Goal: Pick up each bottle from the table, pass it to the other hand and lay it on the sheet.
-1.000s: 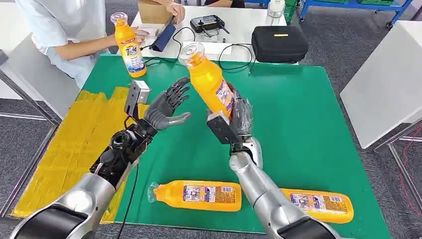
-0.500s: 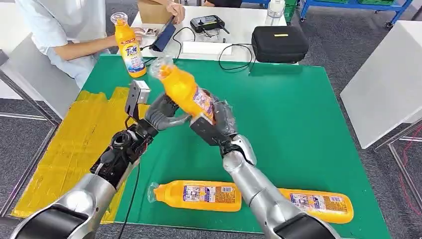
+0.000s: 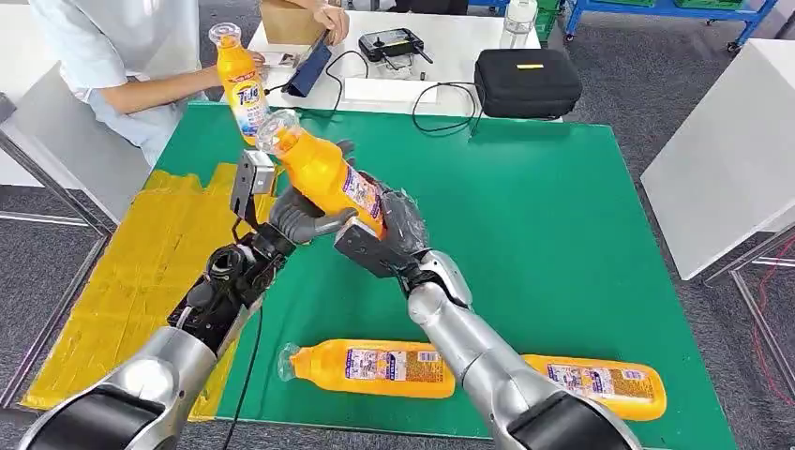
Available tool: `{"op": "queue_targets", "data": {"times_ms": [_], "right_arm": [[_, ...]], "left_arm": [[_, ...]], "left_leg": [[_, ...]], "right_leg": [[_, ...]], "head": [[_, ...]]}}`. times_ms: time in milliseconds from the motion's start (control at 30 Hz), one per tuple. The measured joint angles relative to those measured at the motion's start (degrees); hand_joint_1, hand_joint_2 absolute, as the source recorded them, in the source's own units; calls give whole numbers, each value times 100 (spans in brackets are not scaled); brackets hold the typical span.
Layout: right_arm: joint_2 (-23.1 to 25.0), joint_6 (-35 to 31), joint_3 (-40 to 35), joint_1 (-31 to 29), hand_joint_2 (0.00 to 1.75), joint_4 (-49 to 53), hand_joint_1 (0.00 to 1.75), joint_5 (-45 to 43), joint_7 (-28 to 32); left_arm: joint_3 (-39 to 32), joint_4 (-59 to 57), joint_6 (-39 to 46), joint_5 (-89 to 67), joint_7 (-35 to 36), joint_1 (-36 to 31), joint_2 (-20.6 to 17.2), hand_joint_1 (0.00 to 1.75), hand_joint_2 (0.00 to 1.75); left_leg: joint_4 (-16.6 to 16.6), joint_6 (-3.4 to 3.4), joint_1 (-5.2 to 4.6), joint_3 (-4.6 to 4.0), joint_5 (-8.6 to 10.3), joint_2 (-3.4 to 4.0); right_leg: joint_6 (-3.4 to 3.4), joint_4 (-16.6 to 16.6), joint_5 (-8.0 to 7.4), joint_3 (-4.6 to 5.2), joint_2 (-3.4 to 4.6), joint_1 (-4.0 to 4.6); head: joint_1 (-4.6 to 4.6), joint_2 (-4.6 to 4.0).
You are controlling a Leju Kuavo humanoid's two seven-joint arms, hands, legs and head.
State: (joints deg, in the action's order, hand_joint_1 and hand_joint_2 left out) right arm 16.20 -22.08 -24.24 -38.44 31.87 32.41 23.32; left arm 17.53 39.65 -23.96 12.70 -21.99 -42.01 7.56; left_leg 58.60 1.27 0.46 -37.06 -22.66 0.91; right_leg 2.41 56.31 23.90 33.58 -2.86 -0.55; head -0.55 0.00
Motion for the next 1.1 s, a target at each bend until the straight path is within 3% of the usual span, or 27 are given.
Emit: {"op": "queue_targets", "data": {"times_ms": [100,133,167,1000,1033,1100], "right_arm": [[18,33,-28,-4,175,-18,175,79,-50],[28,35,-52,-7,175,-24,175,113,-76],[35,35,-81,-10,175,-31,175,151,-96],[81,24,-247,-8,175,-98,169,114,-199],[81,22,-247,-8,175,-98,3,111,-199],[79,-18,-247,-2,175,-98,0,74,-179]], "left_arm": [[-2,0,13,31,-13,16,-2,0,175],[-4,0,15,42,-17,21,-4,143,175],[-4,0,24,46,-20,31,-7,175,175],[-28,2,358,94,-79,129,-9,175,175],[-28,7,378,94,-79,134,-7,175,175],[-33,20,435,101,-79,148,2,175,175]], "left_leg": [[0,0,0,0,0,-2],[0,0,1,0,0,-1],[0,0,1,0,0,-1],[0,0,1,-1,0,-1],[0,0,1,-1,0,-1],[0,0,1,-1,0,-1]], "right_leg": [[0,1,0,1,1,1],[0,1,0,1,1,1],[0,1,0,2,1,1],[0,0,0,6,1,0],[0,0,0,6,1,0],[0,0,0,5,1,0]], "head": [[0,0],[0,0],[0,0],[0,0],[2,0],[2,0]]}}
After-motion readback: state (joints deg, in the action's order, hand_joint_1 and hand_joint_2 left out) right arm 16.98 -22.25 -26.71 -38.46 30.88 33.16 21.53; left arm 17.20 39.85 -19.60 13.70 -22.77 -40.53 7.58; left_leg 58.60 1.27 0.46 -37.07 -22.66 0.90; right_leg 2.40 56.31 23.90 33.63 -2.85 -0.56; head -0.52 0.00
